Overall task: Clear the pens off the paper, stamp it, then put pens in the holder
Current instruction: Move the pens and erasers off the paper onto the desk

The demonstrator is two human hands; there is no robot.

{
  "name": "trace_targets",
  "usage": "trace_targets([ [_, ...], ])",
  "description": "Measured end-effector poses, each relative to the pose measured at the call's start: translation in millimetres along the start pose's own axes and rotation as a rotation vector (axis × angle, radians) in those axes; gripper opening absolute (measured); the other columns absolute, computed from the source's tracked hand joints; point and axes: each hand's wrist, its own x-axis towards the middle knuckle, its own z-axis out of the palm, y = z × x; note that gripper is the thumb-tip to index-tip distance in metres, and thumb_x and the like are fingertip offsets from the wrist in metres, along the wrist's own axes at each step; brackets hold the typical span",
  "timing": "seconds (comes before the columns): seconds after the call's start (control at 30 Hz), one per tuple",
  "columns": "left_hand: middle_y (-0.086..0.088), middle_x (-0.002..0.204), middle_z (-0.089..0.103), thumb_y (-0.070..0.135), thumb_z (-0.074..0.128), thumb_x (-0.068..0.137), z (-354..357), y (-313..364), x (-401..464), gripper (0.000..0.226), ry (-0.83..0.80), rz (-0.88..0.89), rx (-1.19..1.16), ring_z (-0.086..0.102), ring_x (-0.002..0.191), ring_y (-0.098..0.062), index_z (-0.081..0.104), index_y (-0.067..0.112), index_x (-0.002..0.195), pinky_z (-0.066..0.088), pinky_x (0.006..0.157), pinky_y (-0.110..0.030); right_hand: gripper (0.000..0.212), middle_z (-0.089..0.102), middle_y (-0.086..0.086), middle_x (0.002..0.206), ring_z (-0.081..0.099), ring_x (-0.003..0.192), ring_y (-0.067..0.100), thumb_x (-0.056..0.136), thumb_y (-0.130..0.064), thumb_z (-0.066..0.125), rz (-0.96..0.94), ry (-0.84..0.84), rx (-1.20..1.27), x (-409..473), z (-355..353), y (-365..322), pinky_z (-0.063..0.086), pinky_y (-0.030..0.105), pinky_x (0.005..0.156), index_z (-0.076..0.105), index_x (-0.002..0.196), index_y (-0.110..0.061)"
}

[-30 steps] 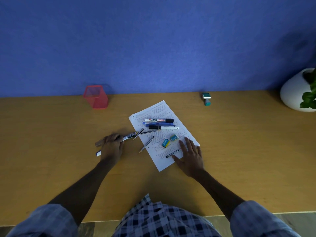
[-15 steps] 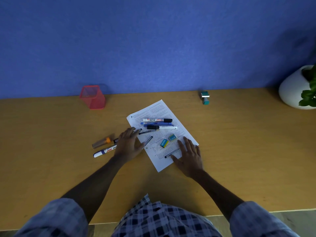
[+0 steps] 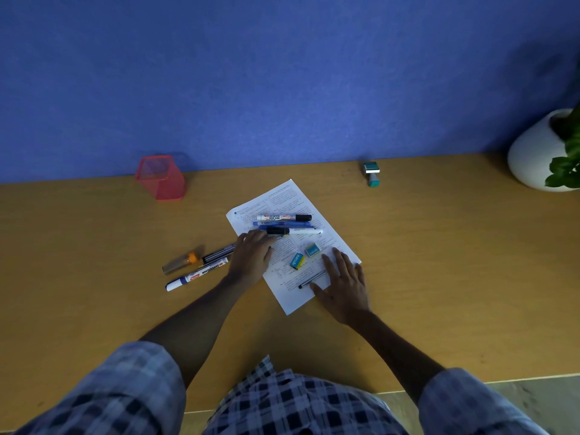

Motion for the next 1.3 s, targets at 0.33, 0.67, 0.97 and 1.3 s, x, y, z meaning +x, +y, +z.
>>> trace_targets([
  [0.33, -0.007, 0.101, 0.073, 0.018, 0.064, 0.091, -9.8, -21.9, -15.2, 0.022, 0.027, -0.118, 0.113, 0.06, 0.104, -0.027, 0.073, 0.011, 0.109, 0.038, 0.097, -0.043, 0.076, 0.015, 0.005, 0.164, 0.015, 0.151, 0.026, 0.092, -0.066, 0.037, -0.006, 0.016, -0.011, -0.9, 2.5, 1.7, 0.011, 0.051, 0.121, 0.024, 0.153, -0.024],
  [0.67, -0.005, 0.102, 0.073, 0.014, 0.071, 0.084, -17.9, -36.0, -39.2, 0.018, 0.054, -0.14, 0.132, 0.06, 0.107, -0.029, 0.074, 0.012, 0.102, 0.04, 0.098, -0.046, 0.075, 0.009, 0.002, 0.165, 0.009, 0.153, 0.024, 0.093, -0.065, 0.036, 0.006, -0.013, 0.004, -2.0, -4.9, -2.9, 0.009, 0.051, 0.124, 0.017, 0.155, -0.026],
  [0.97, -0.008, 0.118, 0.064, 0.018, 0.069, 0.085, -16.6, -42.3, -38.3, 0.037, 0.048, -0.114, 0.086, 0.054, 0.119, -0.029, 0.065, 0.009, 0.12, 0.043, 0.097, -0.045, 0.075, 0.008, 0.003, 0.165, 0.008, 0.153, 0.024, 0.093, -0.065, 0.036, 0.003, -0.016, 0.0, -2.5, -6.5, -3.6, 0.008, 0.051, 0.124, 0.017, 0.155, -0.026],
  [1.3, -0.01, 0.158, 0.03, 0.025, 0.042, 0.102, 0.3, -36.8, -16.2, 0.052, -0.141, 0.058, 0.125, 0.026, 0.147, -0.028, 0.031, 0.008, 0.15, 0.026, 0.117, -0.047, 0.076, 0.006, 0.003, 0.165, 0.006, 0.153, 0.023, 0.093, -0.066, 0.034, 0.011, -0.031, -0.001, -2.2, -6.8, -2.0, 0.008, 0.05, 0.124, 0.015, 0.155, -0.026],
])
